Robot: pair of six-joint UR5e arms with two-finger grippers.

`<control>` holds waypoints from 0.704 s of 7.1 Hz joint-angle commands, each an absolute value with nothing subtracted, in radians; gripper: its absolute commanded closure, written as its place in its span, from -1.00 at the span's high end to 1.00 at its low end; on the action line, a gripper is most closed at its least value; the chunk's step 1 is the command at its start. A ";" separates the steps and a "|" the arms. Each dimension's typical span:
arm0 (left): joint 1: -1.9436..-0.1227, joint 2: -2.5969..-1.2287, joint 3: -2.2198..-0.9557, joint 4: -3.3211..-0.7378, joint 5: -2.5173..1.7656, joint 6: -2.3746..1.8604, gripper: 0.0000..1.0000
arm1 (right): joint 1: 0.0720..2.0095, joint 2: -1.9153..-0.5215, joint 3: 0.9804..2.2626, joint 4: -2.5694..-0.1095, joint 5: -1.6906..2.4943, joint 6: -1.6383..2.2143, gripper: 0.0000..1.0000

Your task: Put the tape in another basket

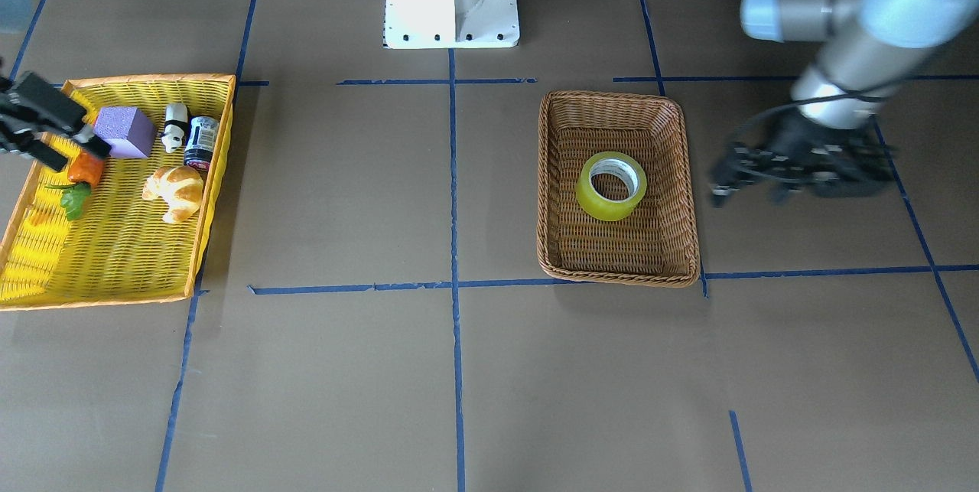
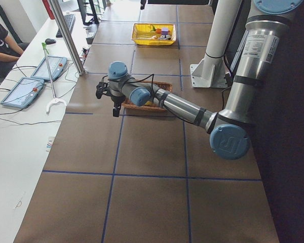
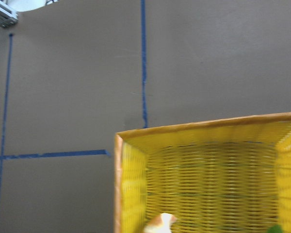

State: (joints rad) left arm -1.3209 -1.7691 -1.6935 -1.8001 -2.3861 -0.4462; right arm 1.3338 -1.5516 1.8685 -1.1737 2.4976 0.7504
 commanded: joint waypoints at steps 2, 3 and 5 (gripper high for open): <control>-1.579 -1.761 -1.460 -1.720 -2.419 0.153 1.00 | 1.518 -1.586 1.853 -1.693 2.493 -0.022 1.00; -1.588 -1.767 -1.410 -1.714 -2.419 0.214 1.00 | 1.582 -1.582 1.842 -1.845 2.429 -0.252 1.00; -1.600 -1.763 -1.422 -1.614 -2.427 0.224 1.00 | 1.594 -1.609 1.806 -1.928 2.372 -0.366 1.00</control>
State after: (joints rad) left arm -1.5879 -1.7650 -1.4251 -1.6738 -2.4212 0.2021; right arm 1.5801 -1.5865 1.8340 -1.8762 2.4046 -0.2822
